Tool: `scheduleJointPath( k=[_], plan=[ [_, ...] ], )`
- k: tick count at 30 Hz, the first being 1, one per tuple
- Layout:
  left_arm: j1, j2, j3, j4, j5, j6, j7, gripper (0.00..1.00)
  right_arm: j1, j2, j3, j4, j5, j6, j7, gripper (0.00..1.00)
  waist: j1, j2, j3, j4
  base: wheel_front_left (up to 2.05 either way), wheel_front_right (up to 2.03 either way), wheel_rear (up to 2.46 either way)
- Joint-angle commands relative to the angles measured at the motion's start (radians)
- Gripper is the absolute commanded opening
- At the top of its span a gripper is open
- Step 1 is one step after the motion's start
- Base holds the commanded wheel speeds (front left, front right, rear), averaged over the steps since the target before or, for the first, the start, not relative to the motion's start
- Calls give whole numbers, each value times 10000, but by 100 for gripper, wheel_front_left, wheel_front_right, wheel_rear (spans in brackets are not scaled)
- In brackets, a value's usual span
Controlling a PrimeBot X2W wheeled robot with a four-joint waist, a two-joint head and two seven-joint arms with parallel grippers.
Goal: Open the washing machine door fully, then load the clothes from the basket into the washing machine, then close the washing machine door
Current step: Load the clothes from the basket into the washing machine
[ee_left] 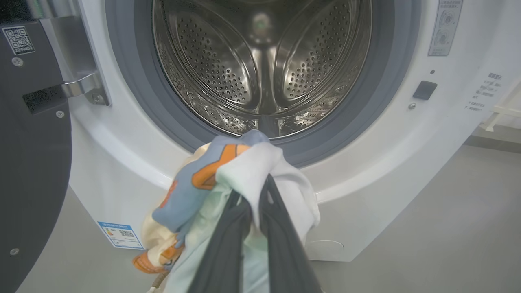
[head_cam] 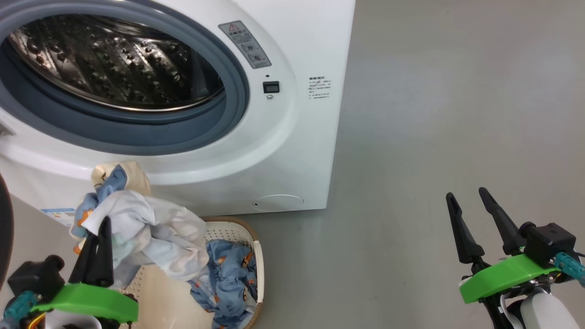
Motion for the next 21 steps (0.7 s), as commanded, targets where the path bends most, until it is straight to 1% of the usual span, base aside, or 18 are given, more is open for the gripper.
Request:
scheduleJointPath(
  k=[1, 3, 7, 21],
  plan=[
    [32, 198, 457, -453, 181, -15, -135, 0, 117, -120, 130, -292, 150, 14, -76, 100, 0, 0, -10, 66, 0, 0, 0],
    [300, 7, 623, -881, 344, -15, -135, 0, 208, -130, 13, -331, 147, 14, -76, 100, 0, 0, -2, 143, 0, 0, 0],
    [630, -187, 748, -1263, 481, -15, -135, 0, 253, -112, -91, -347, 134, 14, -76, 100, 0, 0, 2, 202, 0, 0, 0],
    [855, -398, 903, -1461, 567, -15, -135, 0, 243, -123, -66, -349, 118, 14, -76, 100, 0, 0, -27, 183, 0, 0, 0]
  ],
)
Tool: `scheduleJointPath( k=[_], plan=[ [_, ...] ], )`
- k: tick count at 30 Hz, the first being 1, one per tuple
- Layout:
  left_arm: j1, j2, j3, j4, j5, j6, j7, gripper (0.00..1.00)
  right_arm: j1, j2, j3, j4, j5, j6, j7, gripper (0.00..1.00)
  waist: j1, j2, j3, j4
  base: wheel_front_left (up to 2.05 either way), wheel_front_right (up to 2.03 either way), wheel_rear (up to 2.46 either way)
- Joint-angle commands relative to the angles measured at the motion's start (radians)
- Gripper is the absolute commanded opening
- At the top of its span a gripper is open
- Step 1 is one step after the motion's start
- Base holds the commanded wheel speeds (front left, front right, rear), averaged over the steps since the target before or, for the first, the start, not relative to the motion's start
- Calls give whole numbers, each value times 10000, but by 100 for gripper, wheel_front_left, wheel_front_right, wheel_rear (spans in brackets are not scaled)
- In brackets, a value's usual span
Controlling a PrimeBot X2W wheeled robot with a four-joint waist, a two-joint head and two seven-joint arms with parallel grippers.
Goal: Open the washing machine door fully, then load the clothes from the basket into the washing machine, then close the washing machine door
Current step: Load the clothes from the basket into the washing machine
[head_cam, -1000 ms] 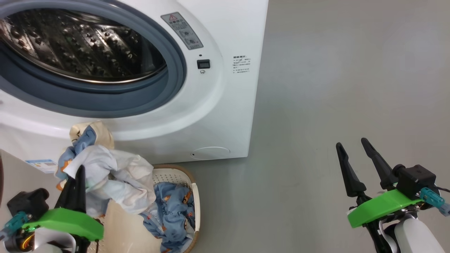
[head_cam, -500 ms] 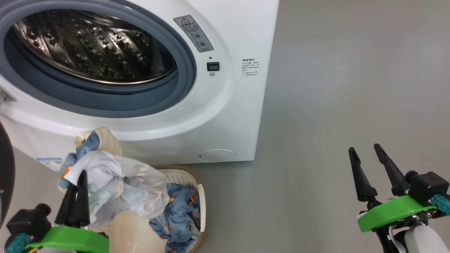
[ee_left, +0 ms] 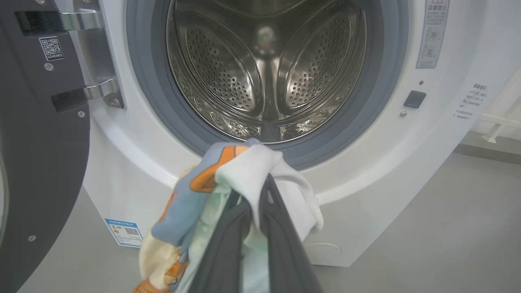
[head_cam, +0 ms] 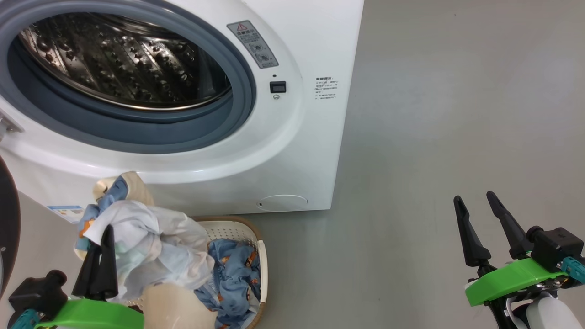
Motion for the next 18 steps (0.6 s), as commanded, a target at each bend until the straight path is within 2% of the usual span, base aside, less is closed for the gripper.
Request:
scheduleJointPath(
  k=[1, 18],
  plan=[
    [-28, 168, 400, -319, 67, -15, -107, 0, -34, -123, 228, -252, 119, 14, -76, 100, 0, 0, 2, -19, 0, 0, 0],
    [-669, 57, 506, -671, 61, -15, -107, 0, -123, -86, 235, -339, 81, 14, -76, 100, 0, 0, 352, -65, 0, 0, 0]
  ],
)
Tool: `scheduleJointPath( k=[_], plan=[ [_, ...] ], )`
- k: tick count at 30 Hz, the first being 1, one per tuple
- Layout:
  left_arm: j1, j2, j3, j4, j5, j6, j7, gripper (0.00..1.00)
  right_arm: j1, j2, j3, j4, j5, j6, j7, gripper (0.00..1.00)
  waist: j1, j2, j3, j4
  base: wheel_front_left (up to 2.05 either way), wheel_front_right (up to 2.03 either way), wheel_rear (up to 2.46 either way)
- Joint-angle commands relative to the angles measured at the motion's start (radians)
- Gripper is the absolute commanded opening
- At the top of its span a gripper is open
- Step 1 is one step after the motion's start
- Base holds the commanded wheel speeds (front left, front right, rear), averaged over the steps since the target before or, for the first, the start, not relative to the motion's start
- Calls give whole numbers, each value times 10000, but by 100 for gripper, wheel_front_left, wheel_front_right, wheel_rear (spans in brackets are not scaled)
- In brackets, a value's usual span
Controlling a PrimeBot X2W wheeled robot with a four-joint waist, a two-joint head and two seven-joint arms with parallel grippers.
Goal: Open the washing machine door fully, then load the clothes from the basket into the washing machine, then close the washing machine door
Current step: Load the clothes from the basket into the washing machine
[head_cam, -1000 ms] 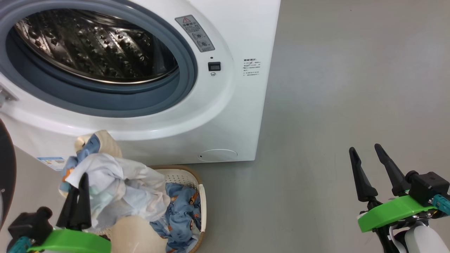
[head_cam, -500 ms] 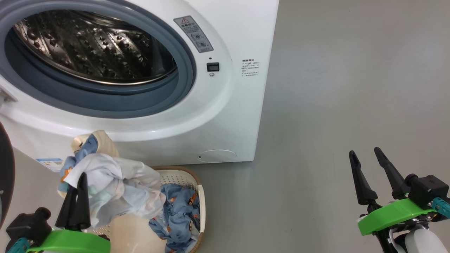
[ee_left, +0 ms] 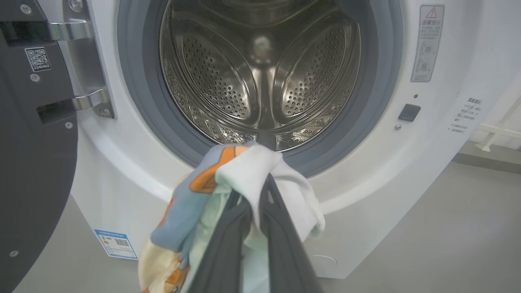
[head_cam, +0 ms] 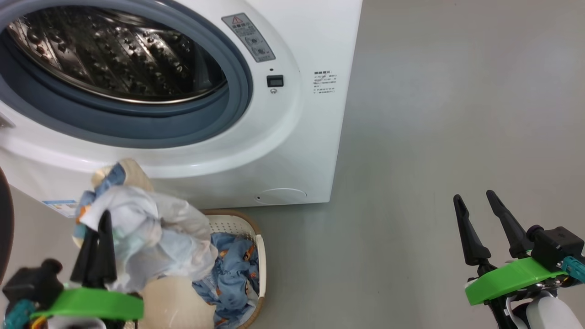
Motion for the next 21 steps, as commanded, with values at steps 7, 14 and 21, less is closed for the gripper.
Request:
scheduleJointPath(
  k=[7, 14, 21],
  plan=[
    [-1712, 340, 570, -310, 79, -15, -105, 0, -358, 4, 265, -329, 25, 14, -76, 100, 0, -1, 496, -126, 0, 0, 0],
    [-3115, 652, 586, 317, 62, -15, -105, 0, -618, 101, 285, -364, -5, 14, -76, 100, 0, -1, 934, -344, 0, 0, 0],
    [-4842, 1184, 554, 1660, -92, -15, -105, 0, -906, 234, 243, -454, -66, 14, -76, 100, 0, -1, 1555, -669, 0, 0, 0]
  ],
)
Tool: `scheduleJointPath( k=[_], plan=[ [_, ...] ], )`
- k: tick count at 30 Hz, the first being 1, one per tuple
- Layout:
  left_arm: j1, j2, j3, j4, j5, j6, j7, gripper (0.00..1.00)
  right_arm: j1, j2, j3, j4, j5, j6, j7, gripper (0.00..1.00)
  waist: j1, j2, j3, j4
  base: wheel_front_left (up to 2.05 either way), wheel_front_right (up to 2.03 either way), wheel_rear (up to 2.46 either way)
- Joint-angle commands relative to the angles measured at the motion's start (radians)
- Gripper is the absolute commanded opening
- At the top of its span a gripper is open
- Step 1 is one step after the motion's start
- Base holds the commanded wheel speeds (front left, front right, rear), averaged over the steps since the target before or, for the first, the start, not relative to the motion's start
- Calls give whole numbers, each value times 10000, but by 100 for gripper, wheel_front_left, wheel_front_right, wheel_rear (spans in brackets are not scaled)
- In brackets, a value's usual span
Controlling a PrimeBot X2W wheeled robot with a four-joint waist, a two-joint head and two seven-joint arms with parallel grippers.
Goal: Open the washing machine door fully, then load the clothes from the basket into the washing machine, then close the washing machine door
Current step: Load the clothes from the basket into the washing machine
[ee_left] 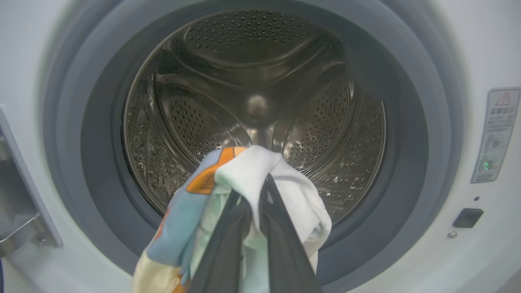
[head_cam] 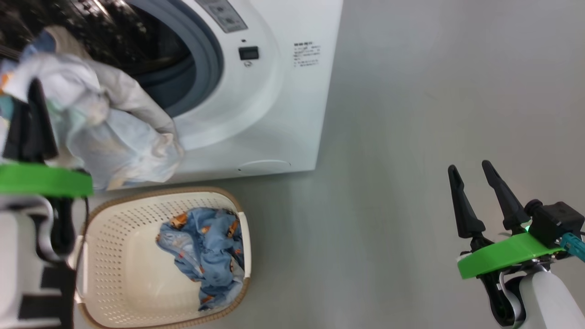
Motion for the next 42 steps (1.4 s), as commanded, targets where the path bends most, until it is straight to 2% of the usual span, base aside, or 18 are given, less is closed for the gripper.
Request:
scheduleJointPath(
  k=[1, 15, 29, 36, 42],
  plan=[
    [-497, 513, 251, 2, 20, -15, -63, 0, -130, -2, 217, -288, -73, 14, -76, 100, 0, 0, 343, -229, 0, 0, 0],
    [-3788, 1039, -155, 3630, -199, -15, -63, 0, -830, 320, 363, -417, -210, 14, -76, 100, 0, 0, 1509, -914, 0, 0, 0],
    [-6081, 1923, -1281, 6396, -767, -15, -63, 0, -1264, 613, 774, -485, -249, 14, -76, 100, 0, 0, 2328, -1651, 0, 0, 0],
    [-6935, 2441, -1510, 6374, -716, -15, -63, 0, -1404, 719, 842, -549, -272, 14, -76, 100, 0, 0, 2689, -1881, 0, 0, 0],
    [-7154, 2612, -792, 4668, -229, -15, -63, 0, -1456, 783, 801, -589, -298, 14, -76, 100, 0, 0, 2880, -1915, 0, 0, 0]
  ],
)
